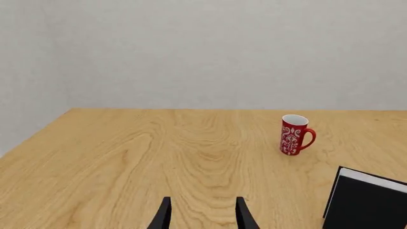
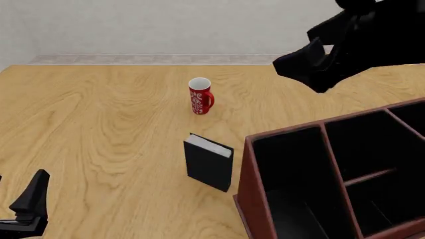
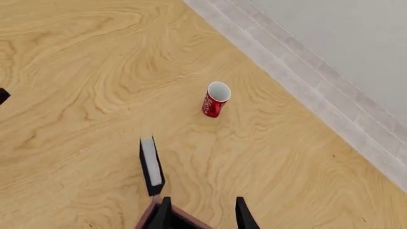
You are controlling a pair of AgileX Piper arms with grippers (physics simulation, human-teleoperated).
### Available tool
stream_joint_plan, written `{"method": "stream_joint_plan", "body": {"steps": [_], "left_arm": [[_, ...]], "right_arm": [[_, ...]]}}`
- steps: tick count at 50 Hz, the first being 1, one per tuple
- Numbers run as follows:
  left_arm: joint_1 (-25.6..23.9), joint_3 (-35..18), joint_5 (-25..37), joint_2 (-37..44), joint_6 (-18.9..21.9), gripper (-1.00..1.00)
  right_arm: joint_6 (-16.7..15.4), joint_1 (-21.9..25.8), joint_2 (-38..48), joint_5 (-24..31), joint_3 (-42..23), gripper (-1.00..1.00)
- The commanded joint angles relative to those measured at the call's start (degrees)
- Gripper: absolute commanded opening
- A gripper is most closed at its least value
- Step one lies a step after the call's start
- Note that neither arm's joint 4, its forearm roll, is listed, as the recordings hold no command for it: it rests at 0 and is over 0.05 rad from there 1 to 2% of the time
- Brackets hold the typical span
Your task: Pick up the book and place it in the left compartment of the caddy.
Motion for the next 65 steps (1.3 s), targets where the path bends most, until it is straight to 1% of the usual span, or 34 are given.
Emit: {"method": "stream_joint_plan", "body": {"steps": [1, 2, 7, 10, 14, 16, 20, 22, 24, 28, 32, 34, 36, 37, 39, 41, 42, 43, 48, 49, 50, 52, 54, 56, 58, 62, 65], "left_arm": [[0.01, 0.03, 0.01, 0.00, -0.05, 1.00], [0.00, 0.02, -0.05, 0.03, 0.00, 1.00], [-0.01, 0.03, -0.01, -0.04, 0.03, 1.00], [0.00, 0.03, -0.01, 0.01, -0.03, 1.00], [0.00, 0.03, -0.01, 0.00, -0.02, 1.00], [-0.01, 0.03, 0.01, -0.05, 0.02, 1.00], [0.00, 0.02, 0.09, -0.09, -0.02, 1.00], [-0.01, 0.02, 0.09, -0.14, 0.03, 1.00], [0.00, 0.02, 0.13, -0.14, -0.02, 1.00], [0.00, 0.02, 0.15, -0.17, 0.00, 1.00], [0.00, 0.00, 0.15, -0.16, 0.02, 1.00], [0.01, -0.13, 0.27, -0.14, -0.01, 1.00], [0.00, -0.09, 0.22, -0.16, 0.02, 1.00], [0.01, -0.02, 0.18, -0.17, 0.02, 1.00], [0.01, -0.07, 0.25, -0.19, -0.01, 1.00], [0.01, -0.24, 0.45, -0.23, 0.02, 1.00], [0.01, -0.36, 0.58, -0.25, 0.01, 1.00], [0.01, -0.36, 0.59, -0.25, 0.01, 1.00], [0.02, -0.49, 0.84, -0.36, -0.01, 1.00], [0.02, -0.44, 0.78, -0.36, 0.00, 1.00], [0.02, -0.31, 0.63, -0.36, 0.01, 1.00], [0.02, -0.03, 0.37, -0.34, -0.01, 1.00], [0.02, -0.26, 0.61, -0.37, 0.00, 1.00], [0.02, -0.06, 0.42, -0.37, 0.00, 1.00], [0.02, -0.11, 0.47, -0.37, 0.00, 1.00], [0.02, -0.09, 0.44, -0.35, 0.00, 1.00], [0.02, -0.07, 0.42, -0.36, 0.00, 1.00]], "right_arm": [[-0.48, 2.61, 7.38, 7.37, -7.82, 1.00], [-0.03, 2.71, 7.93, 7.82, -8.36, 1.00], [-0.65, 4.10, 10.67, 9.63, -9.14, 1.00], [-0.04, 5.46, 12.21, 10.16, -10.63, 1.00], [0.27, 5.73, 14.65, 11.11, -11.40, 1.00], [-1.27, 5.01, 15.47, 11.09, -10.91, 1.00], [-0.24, 6.37, 17.52, 11.73, -11.93, 1.00], [-0.34, 6.36, 18.36, 11.56, -12.09, 1.00], [0.37, 6.83, 19.74, 11.03, -11.66, 1.00], [-0.81, 6.19, 21.48, 9.49, -10.46, 1.00], [-0.46, 7.30, 23.25, 8.57, -10.58, 1.00], [-1.36, 6.80, 24.01, 7.83, -10.24, 1.00], [-3.08, 5.11, 24.52, 7.00, -9.10, 1.00], [-2.91, 5.01, 24.77, 6.83, -9.30, 1.00], [-4.20, 3.97, 25.21, 6.18, -9.26, 1.00], [-3.86, 4.58, 26.15, 5.25, -9.30, 1.00], [-4.92, 4.18, 25.99, 4.76, -8.63, 1.00], [-4.92, 4.18, 25.98, 4.75, -8.61, 1.00], [-4.60, 5.97, 27.38, 2.13, -7.39, 1.00], [-4.53, 6.21, 27.45, 2.04, -7.44, 1.00], [-3.53, 7.00, 27.95, 1.98, -7.79, 1.00], [-3.59, 7.13, 28.13, 1.74, -7.74, 1.00], [-2.56, 8.05, 28.73, 1.81, -8.53, 1.00], [-0.72, 9.62, 29.52, 1.91, -9.15, 1.00], [-1.26, 9.52, 29.42, 1.41, -8.68, 1.00], [0.98, 11.68, 29.97, 1.75, -9.48, 1.00], [0.67, 11.51, 30.13, 1.81, -9.83, 1.00]]}}
